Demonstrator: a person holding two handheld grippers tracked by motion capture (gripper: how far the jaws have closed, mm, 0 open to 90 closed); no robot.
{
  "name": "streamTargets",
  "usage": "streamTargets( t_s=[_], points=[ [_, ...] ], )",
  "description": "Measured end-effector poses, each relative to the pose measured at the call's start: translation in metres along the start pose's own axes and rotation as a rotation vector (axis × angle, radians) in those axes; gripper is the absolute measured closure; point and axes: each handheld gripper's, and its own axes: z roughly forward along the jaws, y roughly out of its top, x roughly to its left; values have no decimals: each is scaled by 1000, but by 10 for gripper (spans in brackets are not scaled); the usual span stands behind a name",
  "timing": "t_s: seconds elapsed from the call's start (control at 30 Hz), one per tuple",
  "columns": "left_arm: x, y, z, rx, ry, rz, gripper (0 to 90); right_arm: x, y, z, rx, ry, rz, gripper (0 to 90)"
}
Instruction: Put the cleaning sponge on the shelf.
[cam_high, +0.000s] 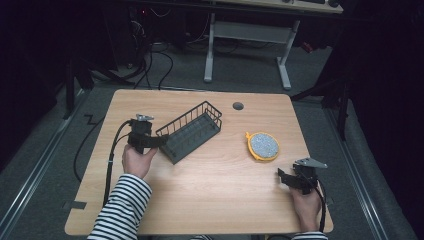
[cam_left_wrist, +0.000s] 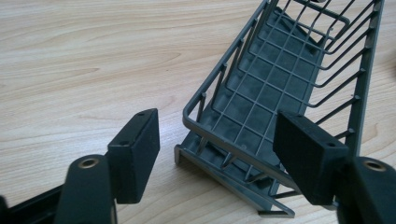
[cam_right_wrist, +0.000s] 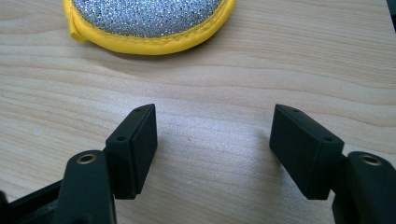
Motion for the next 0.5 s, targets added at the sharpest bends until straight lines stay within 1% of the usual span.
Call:
streamTargets(
  t_s=[0.1,0.2,0.23,0.27,0.3,0.37,0.5],
  points=[
    [-1,0,5,17,5,7,379,0,0,0,0,0,-1,322],
    [-1,0,6,16,0,9,428,0,0,0,0,0,-1,323],
    [-4,0,7,14,1,15,450,0,0,0,0,0,-1,323],
    [-4,0,7,14,1,15,451,0,0,0,0,0,-1,323],
    [-5,0,7,13,13,25,454,0,0,0,1,0,-2,323],
    [-5,0,7,14,10,24,475,0,0,0,0,0,-2,323],
    [-6,0,7,16,13,26,482,0,0,0,1,0,-1,323]
  ],
)
